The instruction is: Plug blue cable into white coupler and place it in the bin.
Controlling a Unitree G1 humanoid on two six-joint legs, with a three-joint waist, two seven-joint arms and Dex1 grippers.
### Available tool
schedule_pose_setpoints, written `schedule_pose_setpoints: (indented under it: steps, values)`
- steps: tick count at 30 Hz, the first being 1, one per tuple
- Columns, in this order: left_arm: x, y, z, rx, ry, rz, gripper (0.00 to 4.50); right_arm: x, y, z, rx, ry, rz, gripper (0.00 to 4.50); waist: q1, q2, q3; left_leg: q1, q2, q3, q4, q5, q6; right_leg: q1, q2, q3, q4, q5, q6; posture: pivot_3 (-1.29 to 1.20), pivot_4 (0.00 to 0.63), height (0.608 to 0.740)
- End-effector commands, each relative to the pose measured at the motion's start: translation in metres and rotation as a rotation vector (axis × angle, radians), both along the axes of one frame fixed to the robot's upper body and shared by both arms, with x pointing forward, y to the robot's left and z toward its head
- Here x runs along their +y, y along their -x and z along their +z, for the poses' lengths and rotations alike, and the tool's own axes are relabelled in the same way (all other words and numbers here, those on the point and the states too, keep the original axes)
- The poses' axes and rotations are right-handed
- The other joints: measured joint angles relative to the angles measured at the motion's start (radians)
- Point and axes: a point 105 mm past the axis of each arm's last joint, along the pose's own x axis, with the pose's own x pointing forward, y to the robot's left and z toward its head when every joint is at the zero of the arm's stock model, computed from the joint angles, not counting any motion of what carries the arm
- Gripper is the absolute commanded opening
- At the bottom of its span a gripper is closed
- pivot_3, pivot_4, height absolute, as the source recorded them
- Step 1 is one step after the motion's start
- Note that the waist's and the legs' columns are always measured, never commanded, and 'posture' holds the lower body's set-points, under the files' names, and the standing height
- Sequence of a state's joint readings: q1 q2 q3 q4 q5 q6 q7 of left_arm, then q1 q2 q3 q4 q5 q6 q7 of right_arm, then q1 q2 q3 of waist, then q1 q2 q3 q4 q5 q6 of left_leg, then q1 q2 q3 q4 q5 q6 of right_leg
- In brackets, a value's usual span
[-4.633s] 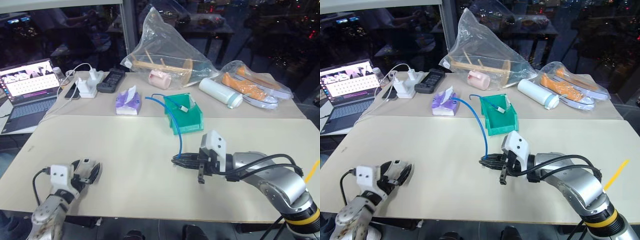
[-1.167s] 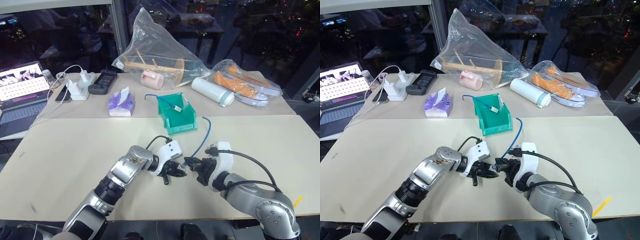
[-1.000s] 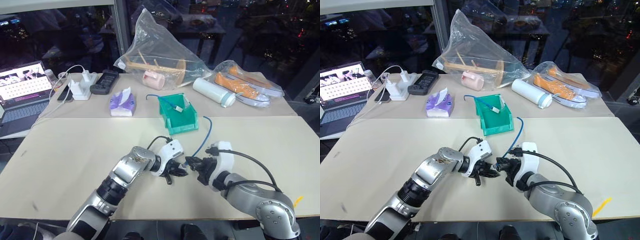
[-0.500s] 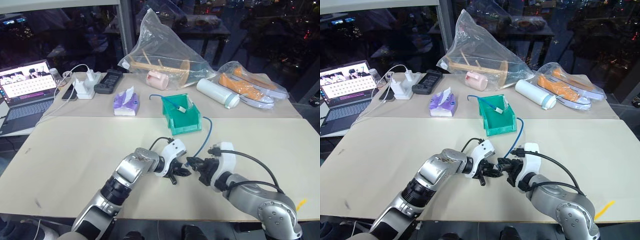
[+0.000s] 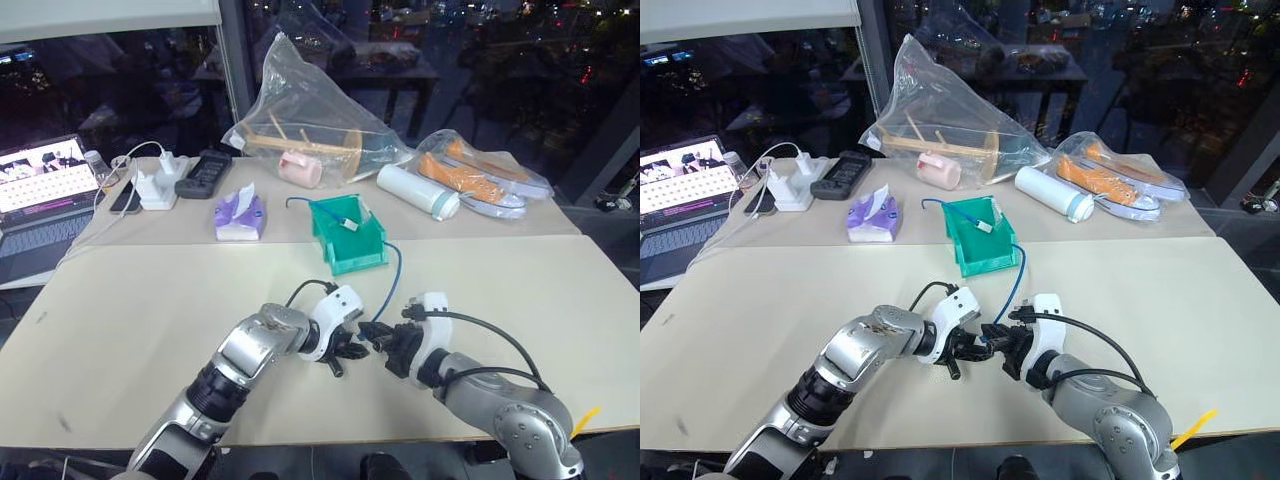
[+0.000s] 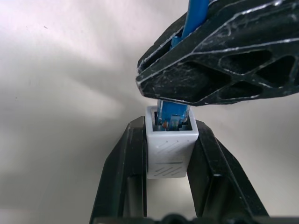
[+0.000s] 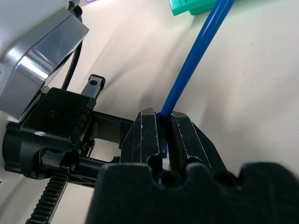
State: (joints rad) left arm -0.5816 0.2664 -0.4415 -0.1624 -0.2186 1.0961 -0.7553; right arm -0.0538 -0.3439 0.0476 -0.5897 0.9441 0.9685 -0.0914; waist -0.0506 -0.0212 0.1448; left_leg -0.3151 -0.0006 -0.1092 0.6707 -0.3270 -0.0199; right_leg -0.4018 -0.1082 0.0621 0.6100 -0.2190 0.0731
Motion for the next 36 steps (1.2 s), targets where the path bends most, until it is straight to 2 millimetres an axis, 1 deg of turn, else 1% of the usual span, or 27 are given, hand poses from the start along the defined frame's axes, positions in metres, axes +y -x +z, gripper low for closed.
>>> schedule_pose_setpoints:
  steps: [1,3,5,6,7,8,9,10,11,13,14,15,16,17,20,21,23,24,26,27,29,31,32,33,36]
  values:
    - [0.000,-0.008,0.029,-0.103,0.059,0.014,0.68,0.013,0.039,-0.074,0.313,0.098,0.110,0.00,-0.002,0.000,-0.001,0.001,0.000,0.000,-0.001,0.000,0.000,0.000,0.000,0.000,0.000,0.000,-0.001,0.00,0.150,0.740]
    - [0.000,-0.011,0.030,-0.107,0.066,0.021,0.68,0.009,0.027,-0.063,0.248,0.082,0.070,0.00,-0.002,0.000,-0.002,0.001,0.000,0.000,-0.002,0.000,0.000,0.000,0.000,0.000,0.001,0.001,-0.005,0.00,0.150,0.740]
    - [0.001,-0.015,0.032,-0.119,0.080,0.036,0.68,0.001,0.010,-0.044,0.146,0.065,0.016,0.00,-0.002,0.000,-0.001,0.001,0.000,0.000,-0.002,0.000,0.000,0.000,0.000,0.000,0.001,0.002,-0.007,0.00,0.150,0.740]
    - [0.002,-0.015,0.030,-0.118,0.078,0.026,0.68,-0.004,0.002,-0.031,0.086,0.062,-0.015,0.00,-0.001,0.000,-0.001,0.001,0.000,0.000,-0.002,0.000,0.000,-0.001,0.000,0.000,0.001,0.002,-0.007,0.00,0.150,0.740]
    - [0.003,-0.014,0.029,-0.115,0.072,0.010,1.69,-0.010,-0.005,-0.019,0.035,0.059,-0.040,0.00,0.000,0.000,-0.001,0.000,0.000,0.000,-0.002,0.001,-0.001,-0.001,0.000,0.000,0.000,0.002,-0.006,0.00,0.150,0.740]
    - [0.005,-0.012,0.027,-0.110,0.068,-0.008,1.84,-0.015,-0.009,-0.009,-0.004,0.062,-0.062,0.00,0.002,-0.001,-0.001,0.001,0.000,0.000,-0.002,0.001,-0.002,-0.002,0.000,0.000,0.001,0.003,-0.006,0.00,0.150,0.740]
    - [0.006,-0.010,0.025,-0.104,0.063,-0.023,2.30,-0.020,-0.012,-0.001,-0.034,0.075,-0.082,0.00,0.003,0.000,-0.001,0.001,0.000,0.000,-0.002,0.001,-0.002,-0.003,0.000,0.000,0.000,0.003,-0.007,0.00,0.150,0.740]
    - [0.007,-0.008,0.022,-0.096,0.049,-0.043,2.60,-0.025,-0.015,0.011,-0.068,0.090,-0.092,0.00,0.003,0.000,-0.001,0.001,0.000,0.000,-0.002,0.001,-0.002,-0.003,0.000,0.000,0.000,0.003,-0.007,0.00,0.150,0.740]
    - [0.010,-0.007,0.019,-0.091,0.031,-0.061,3.07,-0.028,-0.017,0.024,-0.102,0.088,-0.106,0.00,0.003,0.001,0.000,0.000,0.000,0.000,-0.002,0.001,-0.002,-0.003,0.000,0.000,0.000,0.003,-0.007,0.00,0.150,0.740]
    - [0.016,-0.007,0.014,-0.086,0.013,-0.063,3.68,-0.032,-0.021,0.048,-0.158,0.067,-0.129,0.00,0.008,0.002,0.002,-0.001,0.000,0.000,-0.002,0.002,-0.003,-0.006,0.000,0.000,0.000,0.003,-0.007,0.00,0.150,0.740]
    - [0.018,-0.008,0.014,-0.085,0.014,-0.061,4.16,-0.034,-0.022,0.058,-0.180,0.054,-0.136,0.00,0.008,0.002,0.003,-0.002,0.000,-0.001,-0.001,0.002,-0.004,-0.008,0.000,0.000,0.001,0.003,-0.007,0.00,0.150,0.740]
    - [0.020,-0.009,0.015,-0.085,0.019,-0.060,4.42,-0.036,-0.024,0.068,-0.198,0.034,-0.149,0.00,0.010,0.003,0.003,-0.006,-0.001,-0.001,-0.001,0.002,-0.004,-0.012,0.000,0.000,0.001,0.004,-0.007,0.00,0.150,0.740]
    - [0.025,-0.010,0.016,-0.077,0.031,-0.052,4.48,-0.039,-0.028,0.083,-0.233,0.022,-0.153,0.00,0.011,0.003,0.003,-0.010,-0.001,-0.001,0.000,0.003,-0.005,-0.017,0.000,0.001,0.001,0.005,-0.007,0.00,0.150,0.740]
    - [0.027,-0.010,0.017,-0.072,0.040,-0.047,4.48,-0.041,-0.030,0.093,-0.255,0.014,-0.155,0.00,0.011,0.003,0.003,-0.013,-0.001,-0.001,0.000,0.003,-0.005,-0.020,0.000,0.001,0.002,0.005,-0.007,0.00,0.150,0.740]
    - [0.035,-0.015,0.025,-0.092,0.087,-0.021,4.48,-0.046,-0.047,0.135,-0.355,-0.026,-0.168,0.00,0.007,0.004,0.004,-0.017,-0.001,-0.001,0.001,0.003,-0.006,-0.024,0.000,0.001,0.002,0.005,-0.007,0.00,0.150,0.740]
    - [0.036,-0.016,0.027,-0.096,0.109,-0.009,4.48,-0.048,-0.054,0.148,-0.384,-0.022,-0.173,0.00,0.007,0.004,0.004,-0.018,-0.001,-0.001,0.001,0.003,-0.006,-0.025,0.000,0.001,0.001,0.005,-0.007,0.00,0.150,0.740]
    - [0.038,-0.023,0.040,-0.161,0.199,0.040,4.48,-0.046,-0.083,0.172,-0.437,-0.006,-0.163,0.00,0.004,0.006,0.006,-0.018,-0.001,-0.001,0.001,0.003,-0.005,-0.025,0.000,0.001,0.001,0.006,-0.007,0.00,0.150,0.740]
    - [0.038,-0.026,0.045,-0.186,0.232,0.060,4.48,-0.045,-0.093,0.178,-0.451,0.008,-0.160,0.00,0.005,0.006,0.007,-0.019,-0.001,0.000,0.002,0.003,-0.005,-0.025,0.000,0.001,0.001,0.006,-0.007,0.00,0.150,0.740]
    - [0.042,-0.035,0.052,-0.221,0.279,0.146,4.48,-0.035,-0.119,0.180,-0.474,0.050,-0.128,0.00,0.003,0.007,0.008,-0.019,-0.001,0.000,0.004,0.003,-0.005,-0.025,0.000,0.001,0.001,0.006,-0.007,0.00,0.150,0.740]
    - [0.045,-0.039,0.052,-0.238,0.268,0.179,4.48,-0.030,-0.129,0.179,-0.489,0.075,-0.112,0.00,0.004,0.007,0.008,-0.020,-0.001,0.000,0.005,0.003,-0.004,-0.025,0.000,0.001,0.001,0.007,-0.007,0.00,0.150,0.740]
    - [0.048,-0.042,0.050,-0.266,0.241,0.207,4.48,-0.023,-0.142,0.176,-0.508,0.103,-0.088,0.00,0.004,0.007,0.008,-0.020,-0.001,0.000,0.005,0.003,-0.004,-0.024,0.000,0.001,0.001,0.007,-0.006,0.00,0.150,0.740]
    - [0.053,-0.046,0.050,-0.292,0.235,0.258,4.50,-0.013,-0.159,0.169,-0.511,0.124,-0.062,0.92,0.003,0.007,0.008,-0.021,-0.001,0.000,0.006,0.003,-0.005,-0.024,0.000,0.001,0.001,0.008,-0.006,0.00,0.150,0.740]
    - [0.056,-0.046,0.052,-0.302,0.242,0.278,4.50,-0.007,-0.165,0.166,-0.511,0.132,-0.038,1.07,0.002,0.007,0.008,-0.021,-0.001,0.000,0.006,0.003,-0.006,-0.024,-0.001,0.001,0.001,0.009,-0.005,0.00,0.150,0.740]
    - [0.058,-0.046,0.053,-0.308,0.249,0.290,4.50,-0.003,-0.168,0.164,-0.514,0.137,-0.021,1.43,-0.002,0.008,0.009,-0.022,-0.001,0.001,0.006,0.005,-0.009,-0.025,-0.001,0.001,0.001,0.010,-0.004,0.00,0.150,0.740]
    - [0.063,-0.047,0.058,-0.359,0.254,0.309,4.50,-0.002,-0.171,0.171,-0.535,0.119,-0.003,2.43,-0.003,0.008,0.010,-0.024,-0.001,0.001,0.006,0.006,-0.011,-0.027,-0.001,0.002,0.000,0.011,-0.003,0.00,0.150,0.740]
